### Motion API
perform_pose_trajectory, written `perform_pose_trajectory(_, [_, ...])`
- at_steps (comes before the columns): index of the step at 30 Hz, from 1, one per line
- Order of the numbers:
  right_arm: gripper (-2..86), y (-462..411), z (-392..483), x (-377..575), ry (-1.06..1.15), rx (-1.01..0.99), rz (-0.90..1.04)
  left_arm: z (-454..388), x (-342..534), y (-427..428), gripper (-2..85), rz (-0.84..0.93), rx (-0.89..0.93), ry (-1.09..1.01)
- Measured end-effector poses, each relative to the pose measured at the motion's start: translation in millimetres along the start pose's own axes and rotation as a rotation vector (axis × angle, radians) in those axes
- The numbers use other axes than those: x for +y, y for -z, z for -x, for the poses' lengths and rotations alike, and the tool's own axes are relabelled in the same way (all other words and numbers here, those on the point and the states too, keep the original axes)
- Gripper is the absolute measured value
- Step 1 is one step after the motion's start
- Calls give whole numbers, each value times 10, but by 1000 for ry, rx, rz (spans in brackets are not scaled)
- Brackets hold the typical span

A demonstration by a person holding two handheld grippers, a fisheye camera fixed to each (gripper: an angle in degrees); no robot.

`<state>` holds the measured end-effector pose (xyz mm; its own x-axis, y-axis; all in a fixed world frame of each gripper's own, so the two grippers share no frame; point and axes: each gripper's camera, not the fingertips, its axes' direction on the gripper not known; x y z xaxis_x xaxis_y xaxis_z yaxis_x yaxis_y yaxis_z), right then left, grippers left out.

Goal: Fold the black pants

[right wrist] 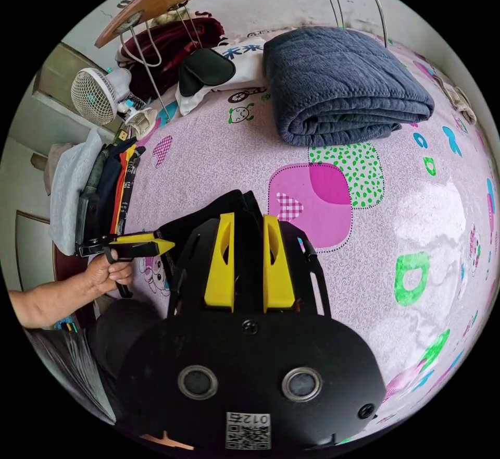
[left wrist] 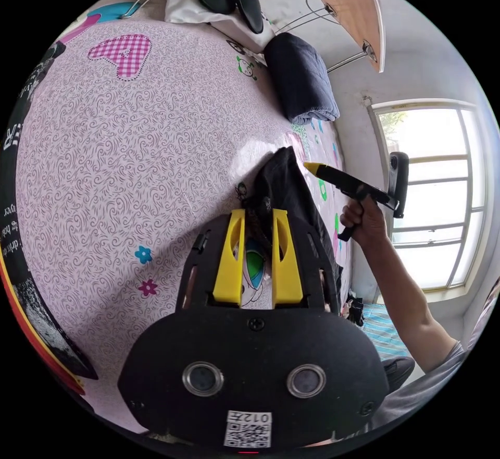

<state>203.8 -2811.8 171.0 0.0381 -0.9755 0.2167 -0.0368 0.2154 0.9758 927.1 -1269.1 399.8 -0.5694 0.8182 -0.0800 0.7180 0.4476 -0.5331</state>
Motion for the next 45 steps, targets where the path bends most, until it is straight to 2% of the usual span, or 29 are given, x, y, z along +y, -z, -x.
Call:
perform_pose_trajectory(5, [83,-423,28,-150,26,78,94,184,13,81,55,-1,13,-6])
perform_pose_trajectory(7, [56,-421,9,-135,18,97,67,249,22,107,52,-2,21,4])
perform_pose_trajectory(10, [10,-283,-118,-179,-28,6,56,371,43,129,48,17,46,23])
perform_pose_trajectory(14, [-4,159,-149,-286,-25,-41,3,384,104,374,41,-35,130,-12])
perform_pose_trajectory(20, [-8,1488,-86,-600,55,-152,-158,169,234,1074,35,-174,155,-122])
perform_pose_trajectory(24, [-8,2687,-45,-736,134,-221,-253,-132,355,1527,33,-257,158,-223])
perform_pose_trajectory(31, [-9,4930,-339,-439,174,-199,-344,-1257,809,1943,31,-316,151,-525])
perform_pose_trajectory(39, [-8,7025,-1283,472,84,-165,-419,-2552,1589,1616,34,-273,229,-782])
perform_pose_trajectory(45, [-7,8378,-2239,1279,-24,-182,-516,-3502,2157,942,34,-134,349,-912])
